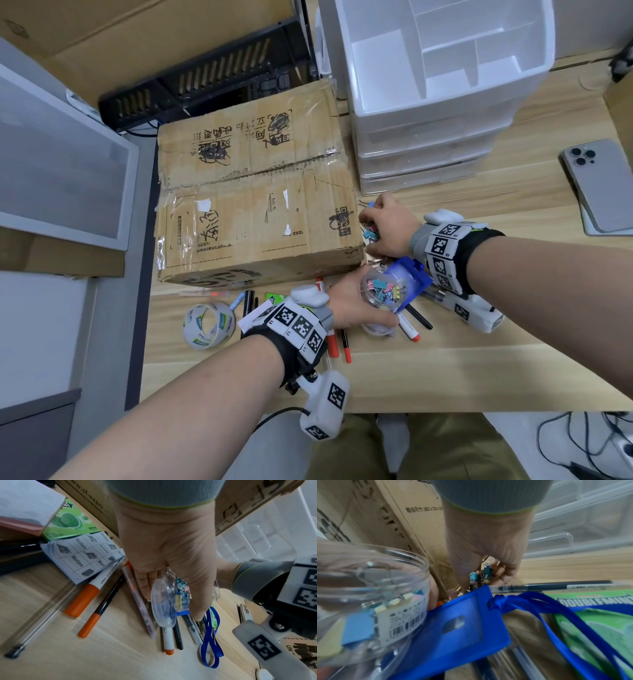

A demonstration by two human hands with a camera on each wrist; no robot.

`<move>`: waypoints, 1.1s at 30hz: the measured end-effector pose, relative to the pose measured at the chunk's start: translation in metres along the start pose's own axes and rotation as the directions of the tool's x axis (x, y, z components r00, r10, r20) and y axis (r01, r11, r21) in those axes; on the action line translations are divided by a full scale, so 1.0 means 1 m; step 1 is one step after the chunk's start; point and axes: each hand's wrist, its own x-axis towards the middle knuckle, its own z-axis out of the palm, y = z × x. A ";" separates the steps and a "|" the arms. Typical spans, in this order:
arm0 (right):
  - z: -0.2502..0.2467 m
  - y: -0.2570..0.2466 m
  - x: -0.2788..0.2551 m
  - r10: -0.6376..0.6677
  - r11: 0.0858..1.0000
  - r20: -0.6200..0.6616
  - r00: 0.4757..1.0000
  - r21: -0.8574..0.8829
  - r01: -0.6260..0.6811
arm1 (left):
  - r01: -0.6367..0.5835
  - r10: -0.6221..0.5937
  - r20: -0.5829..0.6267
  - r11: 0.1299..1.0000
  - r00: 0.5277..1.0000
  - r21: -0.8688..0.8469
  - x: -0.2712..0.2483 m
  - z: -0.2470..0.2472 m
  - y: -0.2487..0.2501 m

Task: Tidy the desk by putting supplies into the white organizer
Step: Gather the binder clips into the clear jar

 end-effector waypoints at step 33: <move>-0.007 -0.006 -0.009 0.078 0.996 -0.084 0.993 0.038 -0.075 | -0.026 0.024 -0.058 0.999 0.998 -0.023 -0.005 0.001 -0.009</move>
